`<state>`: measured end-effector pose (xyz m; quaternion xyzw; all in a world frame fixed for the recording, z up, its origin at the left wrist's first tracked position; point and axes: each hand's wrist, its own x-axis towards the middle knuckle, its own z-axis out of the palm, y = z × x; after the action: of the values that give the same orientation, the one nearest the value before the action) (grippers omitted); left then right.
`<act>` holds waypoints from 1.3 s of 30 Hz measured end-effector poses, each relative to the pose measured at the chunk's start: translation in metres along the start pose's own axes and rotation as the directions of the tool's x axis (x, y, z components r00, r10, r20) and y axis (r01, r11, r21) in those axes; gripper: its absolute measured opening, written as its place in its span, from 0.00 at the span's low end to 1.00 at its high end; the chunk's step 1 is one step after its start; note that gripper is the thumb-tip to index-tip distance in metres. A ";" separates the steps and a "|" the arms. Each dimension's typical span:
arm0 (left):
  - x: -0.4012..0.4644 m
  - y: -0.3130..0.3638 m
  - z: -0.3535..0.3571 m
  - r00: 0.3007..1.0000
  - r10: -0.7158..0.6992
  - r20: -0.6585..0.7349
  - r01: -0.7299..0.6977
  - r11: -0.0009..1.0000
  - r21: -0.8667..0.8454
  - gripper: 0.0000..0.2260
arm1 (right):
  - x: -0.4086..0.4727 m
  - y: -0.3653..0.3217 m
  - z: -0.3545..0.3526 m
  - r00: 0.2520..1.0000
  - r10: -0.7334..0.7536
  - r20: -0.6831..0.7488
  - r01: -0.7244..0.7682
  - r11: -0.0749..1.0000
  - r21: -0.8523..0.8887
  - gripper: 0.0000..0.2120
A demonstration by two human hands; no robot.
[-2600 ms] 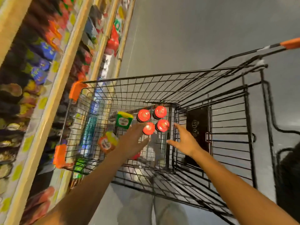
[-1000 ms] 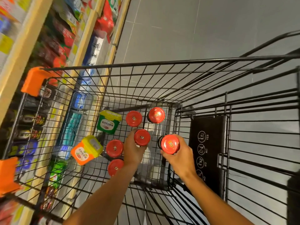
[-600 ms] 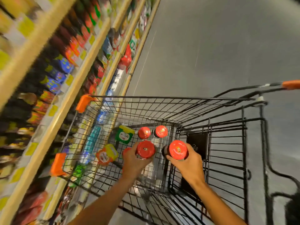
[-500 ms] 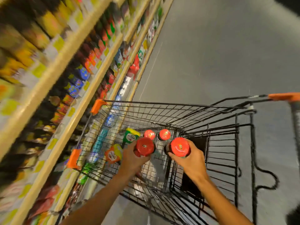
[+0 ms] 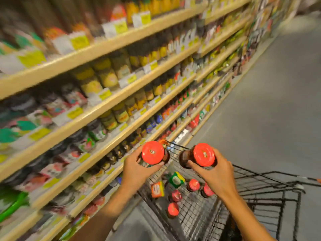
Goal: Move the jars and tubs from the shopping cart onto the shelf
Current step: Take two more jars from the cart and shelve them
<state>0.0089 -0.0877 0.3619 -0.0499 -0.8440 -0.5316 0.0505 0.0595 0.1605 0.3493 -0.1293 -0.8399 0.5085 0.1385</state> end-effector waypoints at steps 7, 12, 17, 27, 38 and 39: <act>-0.037 0.024 -0.110 0.975 0.097 -0.201 -0.086 0.995 0.058 0.31 | -0.023 -0.093 0.024 0.979 -0.191 0.071 0.182 0.976 0.116 0.30; -0.094 0.026 -0.204 0.928 0.154 -0.338 -0.113 0.984 0.137 0.35 | -0.071 -0.166 0.060 0.931 -0.336 0.143 0.307 0.932 0.191 0.28; -0.176 0.030 -0.296 0.849 0.227 -0.477 -0.139 0.967 0.213 0.32 | -0.140 -0.233 0.110 0.862 -0.458 0.218 0.398 0.877 0.270 0.26; -0.338 0.032 -0.443 0.651 0.279 -0.706 -0.060 0.946 0.319 0.28 | -0.283 -0.337 0.199 0.674 -0.591 0.444 0.395 0.795 0.460 0.31; -0.452 0.046 -0.522 0.411 0.267 -0.872 0.124 0.931 0.343 0.27 | -0.366 -0.423 0.273 0.391 -0.759 0.521 0.388 0.649 0.654 0.31; -0.459 0.047 -0.527 0.392 0.267 -0.880 0.141 0.928 0.344 0.27 | -0.372 -0.430 0.280 0.371 -0.771 0.518 0.381 0.635 0.672 0.32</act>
<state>0.4873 -0.5572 0.5672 0.2285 -0.7553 -0.3013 0.5352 0.2696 -0.3953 0.5703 0.4503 -0.6591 0.6013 -0.0365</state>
